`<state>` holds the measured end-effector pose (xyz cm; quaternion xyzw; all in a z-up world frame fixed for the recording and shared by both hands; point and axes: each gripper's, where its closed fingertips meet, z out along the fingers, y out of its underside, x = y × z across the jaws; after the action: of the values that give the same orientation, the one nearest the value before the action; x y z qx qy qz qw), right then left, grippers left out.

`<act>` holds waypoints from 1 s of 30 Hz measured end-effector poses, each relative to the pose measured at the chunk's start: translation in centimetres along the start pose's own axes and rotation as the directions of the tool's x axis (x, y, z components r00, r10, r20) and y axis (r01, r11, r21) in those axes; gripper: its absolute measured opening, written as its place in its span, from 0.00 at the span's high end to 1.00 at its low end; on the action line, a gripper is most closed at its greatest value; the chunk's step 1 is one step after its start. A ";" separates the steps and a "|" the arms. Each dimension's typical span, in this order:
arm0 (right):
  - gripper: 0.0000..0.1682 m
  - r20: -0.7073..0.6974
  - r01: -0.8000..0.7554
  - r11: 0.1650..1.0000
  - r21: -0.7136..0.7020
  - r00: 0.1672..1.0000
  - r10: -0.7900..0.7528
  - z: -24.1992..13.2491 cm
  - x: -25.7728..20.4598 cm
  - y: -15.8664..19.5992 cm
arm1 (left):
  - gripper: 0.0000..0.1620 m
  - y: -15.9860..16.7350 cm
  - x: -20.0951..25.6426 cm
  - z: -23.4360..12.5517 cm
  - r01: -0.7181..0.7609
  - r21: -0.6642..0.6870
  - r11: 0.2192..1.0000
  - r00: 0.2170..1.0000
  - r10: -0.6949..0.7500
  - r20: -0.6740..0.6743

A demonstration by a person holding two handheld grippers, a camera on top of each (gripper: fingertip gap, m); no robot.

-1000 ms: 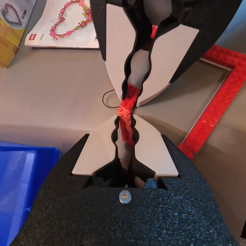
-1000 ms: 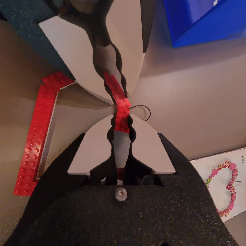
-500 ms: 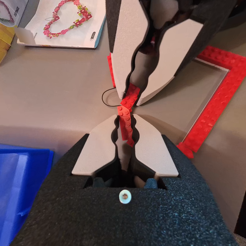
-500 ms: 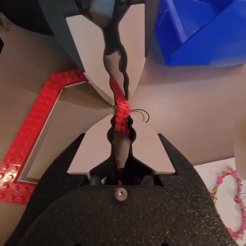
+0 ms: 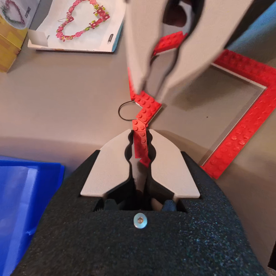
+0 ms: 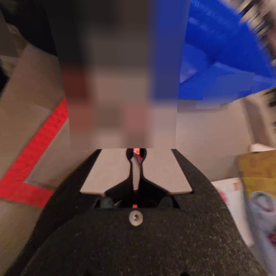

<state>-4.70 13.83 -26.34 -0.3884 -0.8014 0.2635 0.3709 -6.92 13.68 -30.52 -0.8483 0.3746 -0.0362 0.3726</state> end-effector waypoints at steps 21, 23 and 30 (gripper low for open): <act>0.91 0.070 -0.438 0.891 -0.116 0.892 0.448 3.7 -0.3 2.9 | 0.89 0.0 0.3 0.0 -0.029 0.017 0.999 1.000 0.029 0.011; 0.91 0.091 -0.461 0.882 -0.099 0.878 0.470 3.4 -0.4 2.5 | 0.89 -0.1 0.3 -0.1 -0.027 0.026 0.999 1.000 0.027 0.004; 0.91 0.124 -0.499 0.864 -0.062 0.855 0.503 3.0 -0.2 2.5 | 0.89 -0.3 0.3 -0.2 -0.024 0.041 0.999 1.000 0.024 0.006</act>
<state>-5.94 14.65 -29.91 -0.5698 -0.6996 0.3656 0.2284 -6.57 13.48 -30.29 -0.8361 0.3827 -0.0370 0.3912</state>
